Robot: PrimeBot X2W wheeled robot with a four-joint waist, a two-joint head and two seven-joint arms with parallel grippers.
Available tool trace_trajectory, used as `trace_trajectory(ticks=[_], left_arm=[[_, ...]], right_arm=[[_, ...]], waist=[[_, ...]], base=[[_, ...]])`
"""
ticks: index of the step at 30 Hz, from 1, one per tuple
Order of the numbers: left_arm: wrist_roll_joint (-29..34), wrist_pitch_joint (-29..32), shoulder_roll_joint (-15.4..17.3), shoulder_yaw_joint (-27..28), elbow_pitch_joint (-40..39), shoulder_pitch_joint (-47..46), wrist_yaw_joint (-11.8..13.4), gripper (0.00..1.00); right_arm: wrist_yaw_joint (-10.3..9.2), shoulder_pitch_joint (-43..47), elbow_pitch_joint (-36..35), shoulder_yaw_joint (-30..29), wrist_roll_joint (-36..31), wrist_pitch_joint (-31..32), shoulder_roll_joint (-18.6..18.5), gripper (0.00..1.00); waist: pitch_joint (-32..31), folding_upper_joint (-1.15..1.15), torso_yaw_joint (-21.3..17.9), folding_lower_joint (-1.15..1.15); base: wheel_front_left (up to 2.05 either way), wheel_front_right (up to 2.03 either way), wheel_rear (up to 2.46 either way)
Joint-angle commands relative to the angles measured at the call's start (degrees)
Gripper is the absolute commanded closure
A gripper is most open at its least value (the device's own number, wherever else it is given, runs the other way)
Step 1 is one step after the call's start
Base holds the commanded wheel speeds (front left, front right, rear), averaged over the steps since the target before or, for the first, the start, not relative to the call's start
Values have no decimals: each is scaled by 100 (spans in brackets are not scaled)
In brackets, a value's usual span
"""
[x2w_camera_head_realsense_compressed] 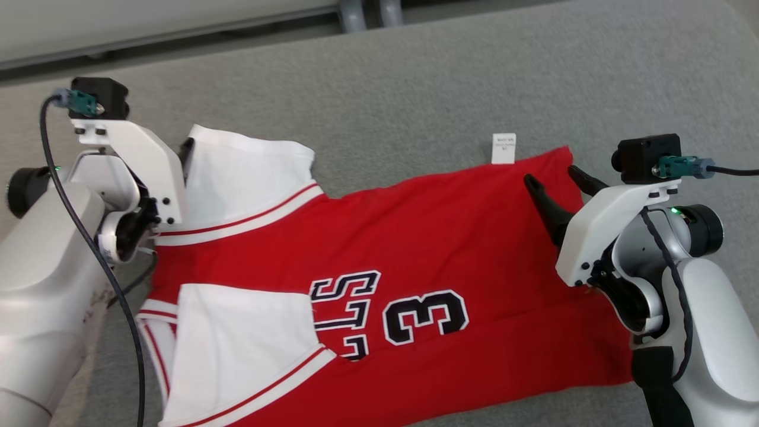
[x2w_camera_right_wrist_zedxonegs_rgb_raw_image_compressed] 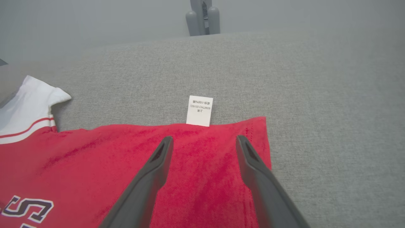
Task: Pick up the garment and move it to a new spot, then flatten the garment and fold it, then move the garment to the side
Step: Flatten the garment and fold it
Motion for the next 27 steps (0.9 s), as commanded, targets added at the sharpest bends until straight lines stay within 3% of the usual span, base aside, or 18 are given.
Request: trace_trajectory(ticks=[1,8,12,16,21,23,25,27], left_arm=[[47,25,23,-13,170,-150,-45,0],[188,83,-15,-104,989,-497,69,0],[192,98,-58,-156,1220,-514,-14,0],[100,185,-161,-174,1420,-514,-215,51],[148,-17,-220,-197,1599,-586,-264,82],[171,-89,-226,-208,1686,-620,-253,86],[163,-133,-221,-210,1772,-629,-283,100],[106,-115,-225,-184,1856,-622,-296,100]], right_arm=[[1,-84,33,15,25,-76,-31,0],[1,-84,160,0,-127,-253,-27,0],[1,-19,205,28,-88,-251,-27,0],[1,-32,237,90,-18,-282,-29,0],[1,-102,234,179,-18,-246,-30,0],[1,-129,241,207,-16,-238,-30,0],[1,-151,259,222,-29,-203,-29,0],[1,-214,327,233,-71,-123,-29,0]], waist=[[371,0,-357,0],[441,0,-456,0],[384,0,-457,0],[316,0,-474,0],[320,0,-534,0],[332,0,-556,0],[343,0,-563,0],[343,0,-558,0]], base=[[0,0,0],[0,0,0],[0,0,0],[0,0,0],[0,0,0],[0,0,0],[0,0,0],[0,0,0]])
